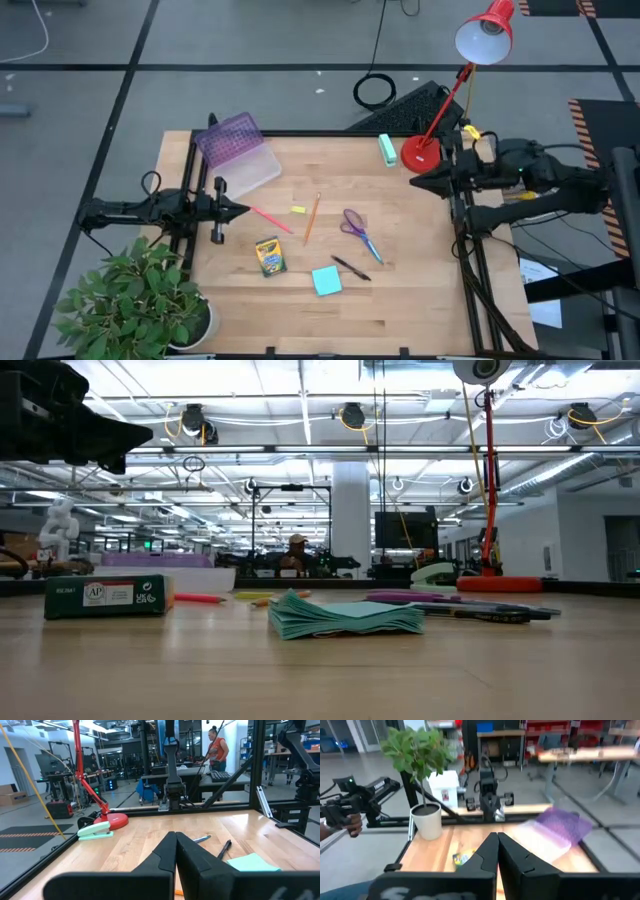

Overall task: Pack school essentials
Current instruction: Put the pink pencil into the purple supply box

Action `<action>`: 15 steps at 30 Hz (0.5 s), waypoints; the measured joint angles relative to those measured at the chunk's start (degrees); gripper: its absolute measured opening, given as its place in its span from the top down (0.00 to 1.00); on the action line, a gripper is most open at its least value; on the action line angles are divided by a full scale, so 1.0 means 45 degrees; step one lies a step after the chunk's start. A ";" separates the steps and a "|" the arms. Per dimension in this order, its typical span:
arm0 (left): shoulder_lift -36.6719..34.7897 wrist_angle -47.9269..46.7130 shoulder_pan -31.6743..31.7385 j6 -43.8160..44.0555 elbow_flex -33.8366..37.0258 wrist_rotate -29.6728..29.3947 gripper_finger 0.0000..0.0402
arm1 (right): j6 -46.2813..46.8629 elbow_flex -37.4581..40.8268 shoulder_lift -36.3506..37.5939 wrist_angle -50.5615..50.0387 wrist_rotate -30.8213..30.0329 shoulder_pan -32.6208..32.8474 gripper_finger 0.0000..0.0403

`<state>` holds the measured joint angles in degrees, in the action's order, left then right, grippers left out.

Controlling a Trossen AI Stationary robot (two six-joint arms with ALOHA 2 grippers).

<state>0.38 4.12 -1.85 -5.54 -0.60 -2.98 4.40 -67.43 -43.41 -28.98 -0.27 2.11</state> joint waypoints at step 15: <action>-0.0005 0.0028 0.0001 0.0711 0.0003 -0.0010 0.98 | 0.0792 -0.1814 -0.2095 -0.1862 -0.0656 0.0000 1.00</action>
<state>0.36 4.24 -1.85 -2.34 -0.58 -3.03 7.97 -75.59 -52.83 -37.36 -3.22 2.11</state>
